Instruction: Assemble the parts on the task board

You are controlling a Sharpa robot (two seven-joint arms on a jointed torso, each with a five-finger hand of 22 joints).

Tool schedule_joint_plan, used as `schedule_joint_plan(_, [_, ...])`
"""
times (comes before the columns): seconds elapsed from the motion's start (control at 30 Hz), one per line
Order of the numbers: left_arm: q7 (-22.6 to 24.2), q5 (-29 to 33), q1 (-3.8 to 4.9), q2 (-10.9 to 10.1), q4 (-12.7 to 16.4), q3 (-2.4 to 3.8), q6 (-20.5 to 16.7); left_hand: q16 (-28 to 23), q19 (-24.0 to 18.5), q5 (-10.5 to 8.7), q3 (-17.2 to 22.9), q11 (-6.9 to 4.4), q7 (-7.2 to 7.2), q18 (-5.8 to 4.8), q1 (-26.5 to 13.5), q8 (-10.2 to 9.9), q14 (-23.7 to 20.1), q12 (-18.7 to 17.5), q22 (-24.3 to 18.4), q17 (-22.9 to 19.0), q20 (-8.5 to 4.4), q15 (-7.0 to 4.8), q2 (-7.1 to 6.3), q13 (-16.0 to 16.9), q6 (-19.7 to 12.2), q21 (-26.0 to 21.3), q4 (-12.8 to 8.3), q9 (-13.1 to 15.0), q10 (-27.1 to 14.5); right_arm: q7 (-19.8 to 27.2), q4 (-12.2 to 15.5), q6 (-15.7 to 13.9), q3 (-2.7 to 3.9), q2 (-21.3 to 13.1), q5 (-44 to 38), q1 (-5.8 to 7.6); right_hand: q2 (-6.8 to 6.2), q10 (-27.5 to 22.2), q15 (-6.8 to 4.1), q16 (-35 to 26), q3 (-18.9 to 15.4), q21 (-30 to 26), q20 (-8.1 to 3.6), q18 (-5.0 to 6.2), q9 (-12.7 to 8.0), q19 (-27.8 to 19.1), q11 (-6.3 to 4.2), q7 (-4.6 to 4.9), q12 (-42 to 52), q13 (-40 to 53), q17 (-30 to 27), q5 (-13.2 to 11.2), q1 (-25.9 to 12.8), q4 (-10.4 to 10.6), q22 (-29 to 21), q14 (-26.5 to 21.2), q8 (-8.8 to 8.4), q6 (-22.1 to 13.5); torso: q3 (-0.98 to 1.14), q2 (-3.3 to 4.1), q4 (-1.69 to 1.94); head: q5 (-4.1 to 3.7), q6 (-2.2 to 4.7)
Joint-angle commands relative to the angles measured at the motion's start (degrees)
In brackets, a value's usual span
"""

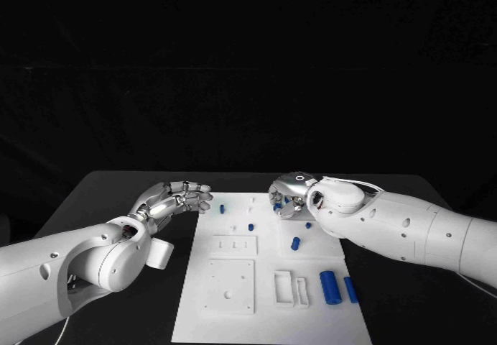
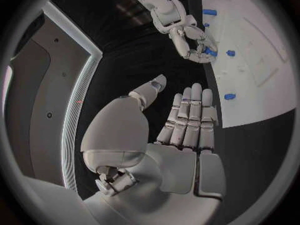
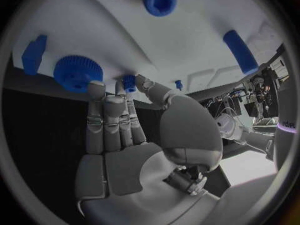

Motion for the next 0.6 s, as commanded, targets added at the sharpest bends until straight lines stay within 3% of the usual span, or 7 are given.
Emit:
schedule_joint_plan(0.03, [0.46, -0.27, 0.13, 0.18, -0.08, 0.06, 0.74, 0.27, 0.24, -0.01, 0.01, 0.21, 1.25, 0.78, -0.4, -0.39, 0.12, -0.25, 0.88, -0.11, -0.05, 0.02, -0.09, -0.07, 0.23, 0.17, -0.37, -0.09, -0.15, -2.54, 0.33, -7.05, 0.04, 0.5, -1.05, 0.03, -0.29, 2.09, -1.39, 0.29, 0.62, 0.31, -0.08, 3.66, 0.18, -0.14, -0.26, -0.62, 0.15, 3.76, -0.09, -0.01, 0.44, 0.12, 1.15, -0.78, 0.27, 1.41, 0.06, 0.08, -0.03, 0.22, 0.24])
schedule_joint_plan(0.37, [0.46, -0.27, 0.13, 0.3, -0.12, 0.06, 0.76, 0.3, 0.26, 0.03, 0.03, 0.22, 1.27, 0.78, -0.44, -0.43, 0.12, -0.28, 0.88, -0.13, -0.05, 0.01, -0.11, -0.1, 0.22, 0.18, -0.39, -0.1, -0.18, -5.33, 0.67, -11.49, 0.07, 2.07, -3.71, 0.01, -1.38, 2.22, -1.48, 0.54, 1.83, 0.63, -0.25, 3.66, 0.63, 0.05, -0.35, -0.75, 0.0, 4.47, -0.13, -0.07, 0.73, 0.82, 1.1, -0.72, 0.38, 1.59, -0.08, 0.19, -0.05, 0.3, 0.79])
schedule_joint_plan(0.6, [0.47, -0.27, 0.13, 0.43, -0.13, 0.06, 0.77, 0.32, 0.27, 0.06, 0.06, 0.23, 1.27, 0.79, -0.46, -0.46, 0.12, -0.3, 0.88, -0.16, -0.06, 0.01, -0.1, -0.12, 0.21, 0.18, -0.43, -0.11, -0.18, -5.62, -0.32, -11.93, 0.07, 3.97, -3.87, -0.01, -1.67, 2.17, -1.48, 0.57, 2.22, 0.69, -0.27, 3.66, 0.78, 0.06, -0.34, -0.79, -0.12, 4.68, -0.17, -0.07, 0.87, 1.12, 1.06, -0.76, 0.4, 1.64, -0.1, 0.24, -0.06, 0.28, 1.12])
